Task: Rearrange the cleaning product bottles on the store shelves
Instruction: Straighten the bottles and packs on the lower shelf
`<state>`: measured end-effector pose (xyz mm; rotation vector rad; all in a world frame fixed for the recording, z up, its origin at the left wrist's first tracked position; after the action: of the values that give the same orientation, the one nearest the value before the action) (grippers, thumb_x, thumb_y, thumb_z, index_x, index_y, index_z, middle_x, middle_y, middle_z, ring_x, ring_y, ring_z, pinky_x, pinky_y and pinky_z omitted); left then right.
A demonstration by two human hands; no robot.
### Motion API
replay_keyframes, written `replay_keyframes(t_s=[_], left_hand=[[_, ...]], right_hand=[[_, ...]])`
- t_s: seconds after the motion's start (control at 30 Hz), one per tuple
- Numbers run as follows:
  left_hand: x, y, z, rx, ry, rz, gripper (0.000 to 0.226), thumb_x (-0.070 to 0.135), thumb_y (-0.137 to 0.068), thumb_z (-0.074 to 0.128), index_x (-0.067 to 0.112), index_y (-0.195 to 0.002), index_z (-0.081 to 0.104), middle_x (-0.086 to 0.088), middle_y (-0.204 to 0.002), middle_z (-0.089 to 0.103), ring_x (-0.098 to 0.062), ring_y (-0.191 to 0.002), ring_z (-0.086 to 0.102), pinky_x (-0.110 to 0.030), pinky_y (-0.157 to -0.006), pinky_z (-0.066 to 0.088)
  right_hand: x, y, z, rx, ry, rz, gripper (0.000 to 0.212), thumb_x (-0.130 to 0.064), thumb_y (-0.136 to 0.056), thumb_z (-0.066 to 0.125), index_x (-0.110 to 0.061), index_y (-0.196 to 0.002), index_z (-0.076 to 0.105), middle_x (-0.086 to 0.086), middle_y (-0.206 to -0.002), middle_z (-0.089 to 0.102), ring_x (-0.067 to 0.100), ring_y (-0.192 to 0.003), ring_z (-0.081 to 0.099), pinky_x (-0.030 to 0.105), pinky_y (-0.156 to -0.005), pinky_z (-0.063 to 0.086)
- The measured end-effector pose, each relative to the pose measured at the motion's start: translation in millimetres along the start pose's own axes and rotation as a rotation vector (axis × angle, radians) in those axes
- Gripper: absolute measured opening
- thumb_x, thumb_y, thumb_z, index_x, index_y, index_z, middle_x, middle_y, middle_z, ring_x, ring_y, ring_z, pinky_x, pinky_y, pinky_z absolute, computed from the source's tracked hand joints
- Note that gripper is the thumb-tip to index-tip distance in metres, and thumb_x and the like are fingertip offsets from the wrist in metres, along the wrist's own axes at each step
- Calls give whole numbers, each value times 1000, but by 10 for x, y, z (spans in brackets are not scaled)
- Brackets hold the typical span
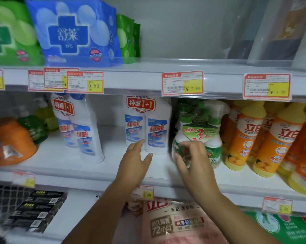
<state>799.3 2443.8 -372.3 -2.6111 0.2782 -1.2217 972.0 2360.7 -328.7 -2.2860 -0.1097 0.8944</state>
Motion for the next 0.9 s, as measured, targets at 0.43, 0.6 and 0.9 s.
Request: replay_keyframes(t_s=[0.43, 0.6, 0.9], left_hand=[[-375, -365, -289, -8, 109, -61, 63, 27, -95, 48, 26, -147, 13, 1, -152, 27, -17, -135, 33, -18, -97, 25], [-385, -462, -146, -44, 126, 1, 64, 25, -93, 51, 34, -146, 15, 8, -150, 32, -15, -131, 39, -28, -103, 31], [-537, -563, -101, -29, 155, -26, 66, 25, -94, 50, 34, -147, 11, 8, -151, 30, -15, -133, 37, -34, -106, 33]], right_hand=[[99, -299, 1147, -98, -273, 242, 100, -20, -77, 70, -18, -150, 1, 7, -157, 14, 22, -144, 16, 43, -117, 20], [234, -332, 1246, -219, -224, 242, 104, -16, -81, 67, -17, -150, -10, 2, -160, 4, 17, -146, 7, 33, -119, 12], [346, -468, 1331, -280, -239, 204, 106, -10, -81, 66, -19, -150, -13, 0, -160, -3, 14, -147, 3, 32, -120, 8]])
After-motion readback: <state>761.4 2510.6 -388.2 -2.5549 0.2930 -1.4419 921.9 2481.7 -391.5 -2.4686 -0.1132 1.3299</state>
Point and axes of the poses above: each hand's wrist, its own y-axis away from the middle knuckle, its own z-axis out of the palm, x = y × z, the point moved 7 cm from there along -y, towards the middle knuckle
